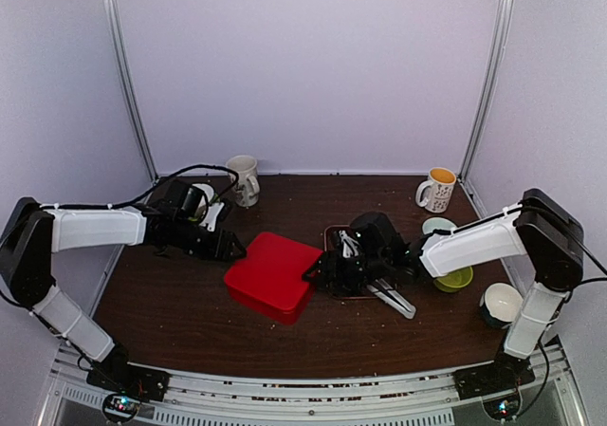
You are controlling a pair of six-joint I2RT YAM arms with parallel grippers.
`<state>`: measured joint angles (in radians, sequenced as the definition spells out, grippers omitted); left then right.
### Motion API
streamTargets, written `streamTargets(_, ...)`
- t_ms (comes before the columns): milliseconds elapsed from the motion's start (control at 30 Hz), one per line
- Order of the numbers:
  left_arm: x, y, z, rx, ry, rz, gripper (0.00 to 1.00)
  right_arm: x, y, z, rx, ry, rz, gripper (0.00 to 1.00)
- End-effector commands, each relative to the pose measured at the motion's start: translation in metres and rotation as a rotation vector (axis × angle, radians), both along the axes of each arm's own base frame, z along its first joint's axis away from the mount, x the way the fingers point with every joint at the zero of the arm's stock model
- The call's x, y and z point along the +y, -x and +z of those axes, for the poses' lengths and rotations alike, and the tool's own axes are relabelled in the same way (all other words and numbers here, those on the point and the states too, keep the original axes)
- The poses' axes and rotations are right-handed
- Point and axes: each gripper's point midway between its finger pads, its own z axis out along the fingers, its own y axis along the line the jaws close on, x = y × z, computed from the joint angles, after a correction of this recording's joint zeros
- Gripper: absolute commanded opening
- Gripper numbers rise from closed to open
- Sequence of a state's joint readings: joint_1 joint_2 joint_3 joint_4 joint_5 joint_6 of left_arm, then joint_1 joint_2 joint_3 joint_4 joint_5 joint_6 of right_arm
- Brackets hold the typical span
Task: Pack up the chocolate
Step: Press the box lid onto the packing box.
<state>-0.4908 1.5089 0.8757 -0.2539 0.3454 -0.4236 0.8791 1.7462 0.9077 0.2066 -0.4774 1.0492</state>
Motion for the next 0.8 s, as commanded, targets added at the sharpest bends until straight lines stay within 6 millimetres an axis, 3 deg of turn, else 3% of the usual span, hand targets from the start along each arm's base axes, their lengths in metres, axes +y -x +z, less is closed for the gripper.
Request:
streamTargets(0,-0.011,-0.011,0.0,-0.014,0.061,-0.059,0.59,-0.001,-0.004,-0.007,0.014,0.006,-0.032,0.58)
streamTargets(100,-0.016,-0.012,-0.008,0.006,0.068,-0.078,0.58,0.003,-0.003,-0.012,0.034,-0.003,-0.025,0.58)
streamTargets(200,-0.018,-0.012,-0.018,0.029,0.064,-0.087,0.52,0.004,-0.005,-0.016,0.038,-0.002,-0.025,0.53)
streamTargets(433,-0.016,-0.012,-0.039,0.069,0.039,-0.08,0.48,0.005,0.003,-0.044,0.106,0.025,0.007,0.35)
streamTargets(533,-0.015,-0.014,-0.045,0.074,0.021,-0.076,0.48,0.009,0.007,-0.042,0.119,-0.004,0.023,0.32)
streamTargets(633,-0.014,-0.019,-0.046,0.064,0.005,-0.07,0.47,0.007,0.008,-0.031,0.091,0.009,0.036,0.36)
streamTargets(767,-0.014,-0.029,-0.037,0.028,-0.007,-0.057,0.5,-0.027,-0.022,-0.023,0.012,0.073,-0.057,0.62)
